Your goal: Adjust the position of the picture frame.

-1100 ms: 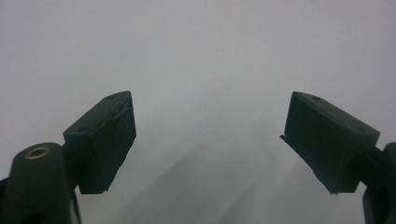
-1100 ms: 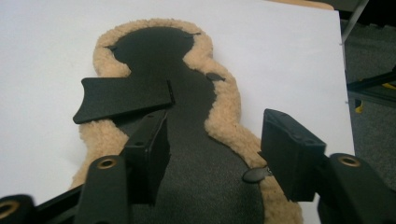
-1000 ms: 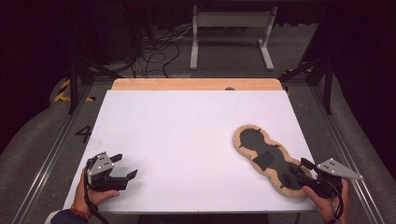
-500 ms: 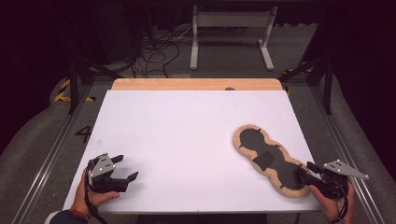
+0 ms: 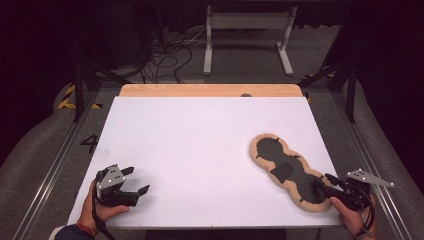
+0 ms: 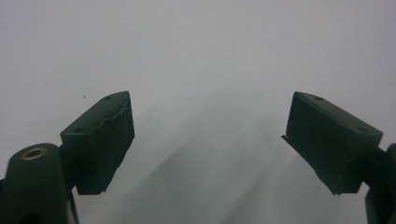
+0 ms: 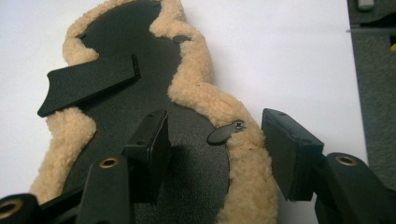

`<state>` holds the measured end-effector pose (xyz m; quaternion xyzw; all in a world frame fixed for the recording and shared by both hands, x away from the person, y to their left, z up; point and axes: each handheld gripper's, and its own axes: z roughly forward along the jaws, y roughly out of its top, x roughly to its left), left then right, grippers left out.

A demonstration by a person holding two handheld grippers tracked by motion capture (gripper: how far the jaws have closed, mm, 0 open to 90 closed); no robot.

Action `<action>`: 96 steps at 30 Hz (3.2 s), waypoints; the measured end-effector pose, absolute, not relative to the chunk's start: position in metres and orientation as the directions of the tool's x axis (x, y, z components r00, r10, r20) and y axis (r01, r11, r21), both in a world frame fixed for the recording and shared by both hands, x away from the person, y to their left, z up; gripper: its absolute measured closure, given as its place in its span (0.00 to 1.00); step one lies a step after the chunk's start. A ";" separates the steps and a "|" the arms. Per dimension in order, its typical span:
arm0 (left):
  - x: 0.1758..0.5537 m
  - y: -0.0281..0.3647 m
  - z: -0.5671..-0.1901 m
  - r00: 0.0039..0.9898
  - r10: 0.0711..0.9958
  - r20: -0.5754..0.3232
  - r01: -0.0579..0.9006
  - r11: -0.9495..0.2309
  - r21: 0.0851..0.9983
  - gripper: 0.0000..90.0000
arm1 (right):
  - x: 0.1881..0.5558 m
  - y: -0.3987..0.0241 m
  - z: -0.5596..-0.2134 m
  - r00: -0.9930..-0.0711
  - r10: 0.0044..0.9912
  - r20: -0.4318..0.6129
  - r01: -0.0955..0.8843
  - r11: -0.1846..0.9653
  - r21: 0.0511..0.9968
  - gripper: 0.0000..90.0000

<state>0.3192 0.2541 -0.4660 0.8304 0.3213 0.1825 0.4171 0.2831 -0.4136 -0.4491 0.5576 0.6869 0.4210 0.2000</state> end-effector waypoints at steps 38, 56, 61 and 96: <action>0.320 0.246 -0.468 0.745 0.665 0.048 0.376 -0.479 0.793 0.18 | 0.298 -0.399 -0.452 -0.323 0.940 0.114 0.623 0.120 0.773 1.00; 0.321 0.243 -0.467 0.750 0.660 0.045 0.376 -0.482 0.792 0.18 | 0.371 -0.362 -0.445 -0.485 0.868 0.105 0.629 0.262 0.732 1.00; 0.322 0.233 -0.464 0.758 0.651 0.039 0.375 -0.484 0.791 0.19 | 0.391 -0.353 -0.441 -0.513 0.855 0.083 0.625 0.305 0.718 1.00; 0.317 0.194 -0.460 0.826 0.562 0.039 0.333 -0.543 0.771 0.20 | 0.432 -0.271 -0.410 -0.490 0.859 -0.146 0.574 0.444 0.688 1.00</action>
